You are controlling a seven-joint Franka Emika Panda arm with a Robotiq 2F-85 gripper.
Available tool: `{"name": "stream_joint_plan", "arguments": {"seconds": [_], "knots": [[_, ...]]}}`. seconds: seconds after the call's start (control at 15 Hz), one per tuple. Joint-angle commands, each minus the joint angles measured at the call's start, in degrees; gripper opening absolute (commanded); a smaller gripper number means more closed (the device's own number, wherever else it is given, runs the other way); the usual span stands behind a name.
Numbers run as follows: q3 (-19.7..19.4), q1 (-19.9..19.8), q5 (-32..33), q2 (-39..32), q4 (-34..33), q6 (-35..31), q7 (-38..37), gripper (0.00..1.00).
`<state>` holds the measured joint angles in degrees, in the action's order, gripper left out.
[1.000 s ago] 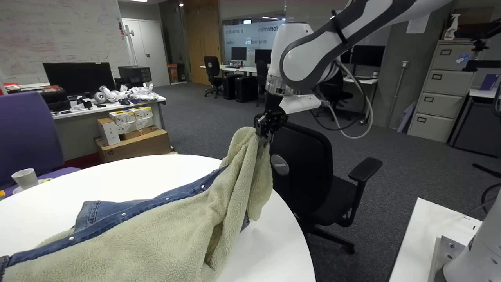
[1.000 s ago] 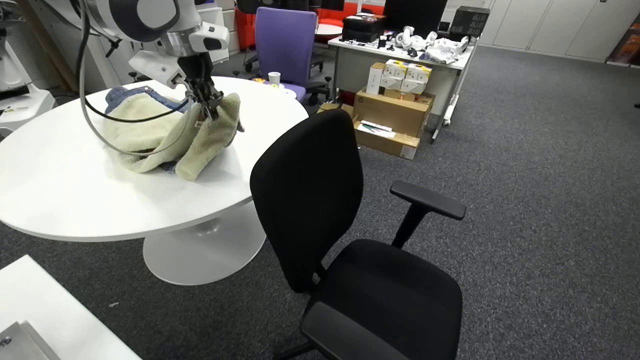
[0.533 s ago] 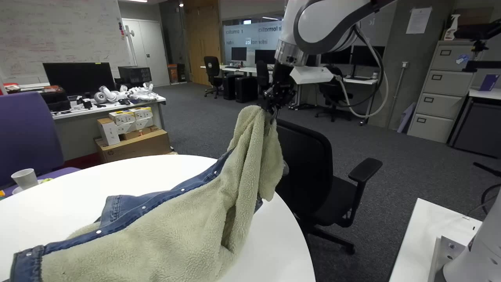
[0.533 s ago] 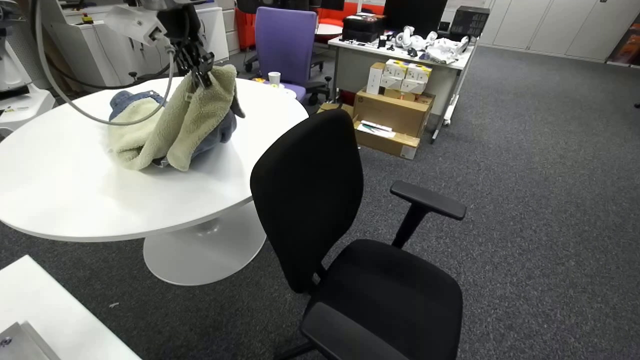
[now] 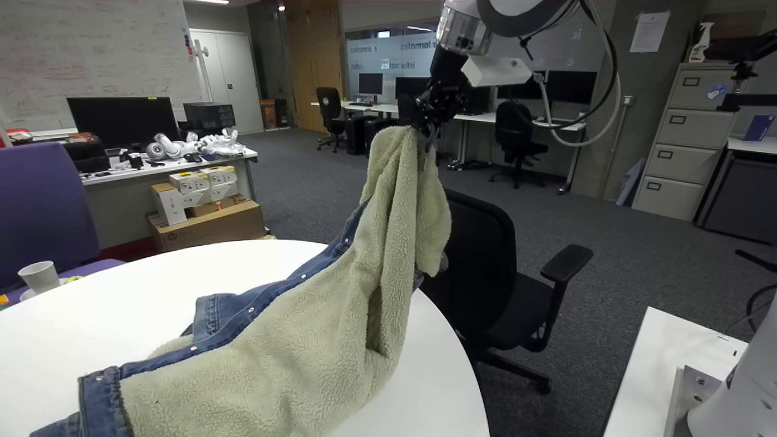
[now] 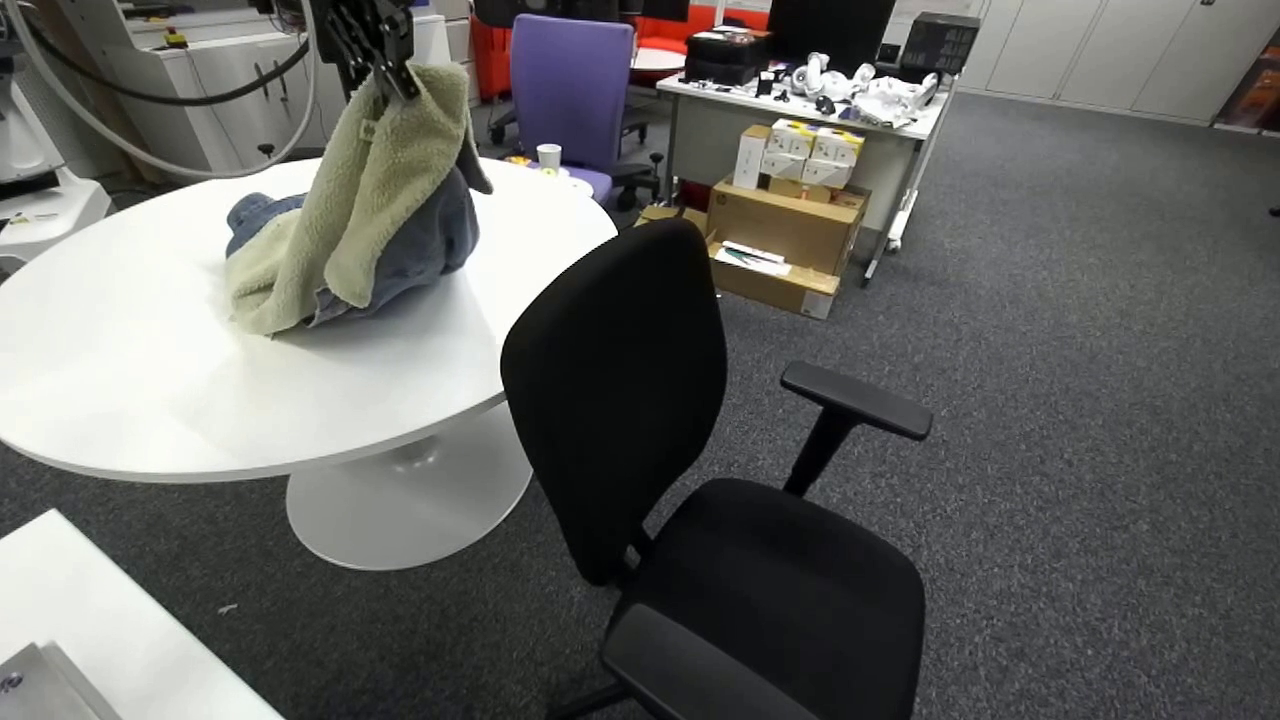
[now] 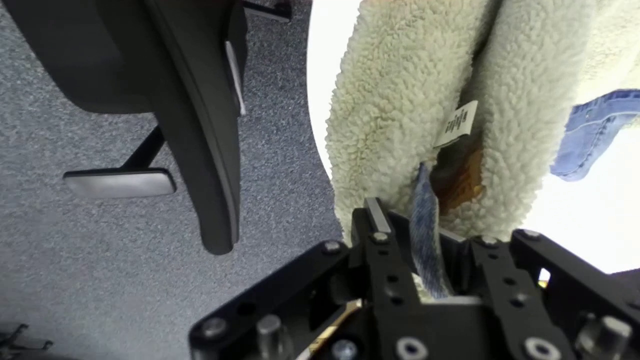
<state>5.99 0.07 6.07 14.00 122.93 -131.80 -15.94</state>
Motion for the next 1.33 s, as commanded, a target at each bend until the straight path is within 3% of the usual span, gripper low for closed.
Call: {"name": "stream_joint_plan", "arguments": {"seconds": [0.0, 0.2, 0.47, 0.93, 1.27], "knots": [[0.24, -3.99, 11.10, -2.03, -6.74, 1.74, -6.71, 0.01], [-0.46, -6.41, 20.30, -5.29, -10.59, 2.87, -12.94, 0.01], [-2.61, -7.07, 27.31, -10.22, -16.54, 6.61, -18.36, 0.01], [-2.61, -2.09, 36.31, -13.67, -24.90, 15.31, -25.10, 0.01], [-1.85, 1.68, 39.23, -13.96, -31.13, 21.79, -26.90, 0.01]]}}
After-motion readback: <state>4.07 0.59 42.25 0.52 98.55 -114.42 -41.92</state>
